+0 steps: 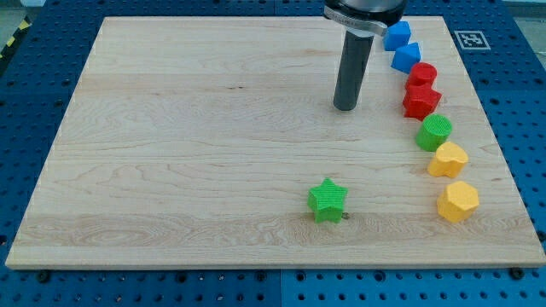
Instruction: Push the yellow hexagon closer to the yellow heart
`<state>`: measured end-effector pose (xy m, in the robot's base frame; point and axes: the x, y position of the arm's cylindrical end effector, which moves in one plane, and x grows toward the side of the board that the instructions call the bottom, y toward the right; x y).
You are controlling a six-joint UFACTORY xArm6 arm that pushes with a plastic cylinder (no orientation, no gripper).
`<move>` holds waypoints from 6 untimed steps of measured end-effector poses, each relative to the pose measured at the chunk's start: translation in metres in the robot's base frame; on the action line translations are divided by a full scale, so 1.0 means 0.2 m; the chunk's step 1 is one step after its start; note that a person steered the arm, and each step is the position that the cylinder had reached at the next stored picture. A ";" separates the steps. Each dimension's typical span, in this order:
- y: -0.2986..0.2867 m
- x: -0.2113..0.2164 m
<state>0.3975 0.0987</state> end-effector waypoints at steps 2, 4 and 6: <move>0.00 0.16; 0.00 0.55; 0.03 0.78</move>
<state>0.5525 0.1050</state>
